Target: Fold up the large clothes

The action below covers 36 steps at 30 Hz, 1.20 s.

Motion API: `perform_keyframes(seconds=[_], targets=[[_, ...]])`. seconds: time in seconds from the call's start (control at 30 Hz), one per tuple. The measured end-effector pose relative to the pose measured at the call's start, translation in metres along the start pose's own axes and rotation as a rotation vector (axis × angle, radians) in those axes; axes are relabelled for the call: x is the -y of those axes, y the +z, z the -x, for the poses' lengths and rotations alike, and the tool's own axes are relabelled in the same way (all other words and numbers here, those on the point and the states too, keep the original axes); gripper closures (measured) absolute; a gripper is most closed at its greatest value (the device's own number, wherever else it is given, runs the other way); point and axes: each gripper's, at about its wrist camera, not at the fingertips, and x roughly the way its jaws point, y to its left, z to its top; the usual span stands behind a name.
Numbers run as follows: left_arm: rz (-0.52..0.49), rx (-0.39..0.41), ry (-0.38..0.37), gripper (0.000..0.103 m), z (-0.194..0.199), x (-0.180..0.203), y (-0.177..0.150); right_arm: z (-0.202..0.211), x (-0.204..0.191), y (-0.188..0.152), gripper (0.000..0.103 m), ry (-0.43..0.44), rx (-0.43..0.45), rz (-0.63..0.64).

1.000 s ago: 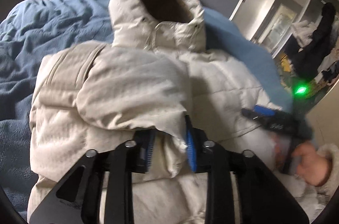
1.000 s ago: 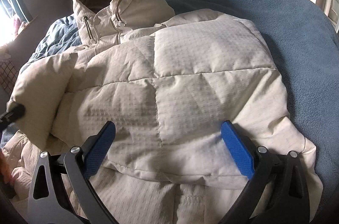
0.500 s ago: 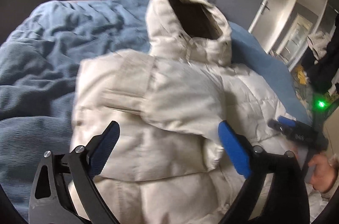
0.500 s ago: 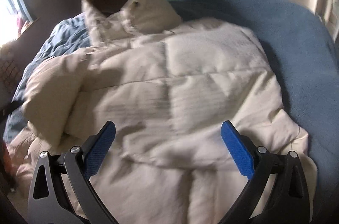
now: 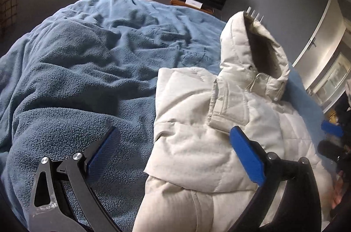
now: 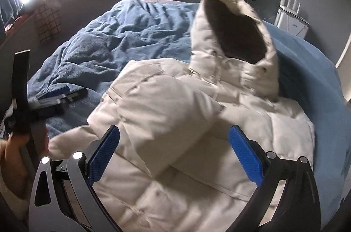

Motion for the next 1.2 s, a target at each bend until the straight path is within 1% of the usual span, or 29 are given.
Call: perform_keyframes(seconds=[0.1,0.17,0.27,0.43,0.5,0.6,0.73,0.77,0.8,0.83,0.87,0.9,0.93,0.97,1.0,1.07,1.13,1.2], targets=[[-0.005,-0.004,0.012,0.007,-0.002,-0.001,-0.001,-0.011,-0.012,-0.003,0.007,-0.013,-0.012,0.001],[0.021,0.001,0.005,0.007,-0.002,-0.007,0.0,-0.02,-0.018,-0.012,0.007,0.004,-0.031,-0.007],[0.078,-0.015,-0.017,0.007,-0.007,-0.018,0.0,-0.026,-0.024,-0.02,0.007,-0.015,-0.033,0.02],[0.141,-0.026,-0.039,0.007,-0.013,-0.029,0.002,-0.034,-0.052,-0.027,0.007,-0.055,-0.026,0.188],[0.146,-0.031,-0.046,0.007,-0.015,-0.03,0.002,-0.041,-0.058,-0.032,0.007,-0.063,-0.032,0.213],[0.143,-0.029,-0.048,0.007,-0.016,-0.029,0.002,-0.054,-0.059,-0.038,0.007,-0.054,-0.058,0.213],[0.128,-0.034,-0.05,0.007,-0.02,-0.025,0.002,-0.066,-0.057,-0.042,0.007,-0.067,-0.074,0.21],[0.122,-0.038,-0.047,0.007,-0.021,-0.024,0.002,-0.069,-0.055,-0.043,0.008,-0.078,-0.077,0.21],[0.119,-0.041,-0.044,0.007,-0.022,-0.023,0.002,-0.072,-0.053,-0.043,0.009,-0.112,-0.073,0.211],[0.114,-0.043,-0.043,0.007,-0.023,-0.022,0.002,-0.073,-0.051,-0.042,0.022,-0.133,-0.06,0.21],[0.11,-0.04,-0.045,0.007,-0.023,-0.021,0.001,-0.073,-0.047,-0.042,0.045,-0.143,-0.041,0.2],[0.107,-0.037,-0.046,0.007,-0.022,-0.02,0.001,-0.073,-0.043,-0.041,0.055,-0.152,-0.034,0.184],[0.103,-0.035,-0.049,0.007,-0.022,-0.019,0.001,-0.072,-0.034,-0.039,0.063,-0.154,-0.018,0.144],[0.097,-0.034,-0.051,0.007,-0.022,-0.018,0.001,-0.069,-0.026,-0.037,0.069,-0.136,-0.001,0.111],[0.091,-0.036,-0.051,0.007,-0.022,-0.017,0.0,-0.064,-0.016,-0.036,0.071,-0.122,0.02,0.072],[0.071,-0.046,-0.048,0.007,-0.025,-0.013,-0.001,-0.053,-0.002,-0.033,0.078,-0.127,0.059,0.024],[0.051,-0.056,-0.045,0.007,-0.027,-0.009,-0.002,-0.042,0.015,-0.031,0.079,-0.131,0.092,-0.03],[0.022,-0.07,-0.04,0.007,-0.031,-0.003,-0.003,-0.033,0.038,-0.03,0.079,-0.129,0.106,-0.101]])
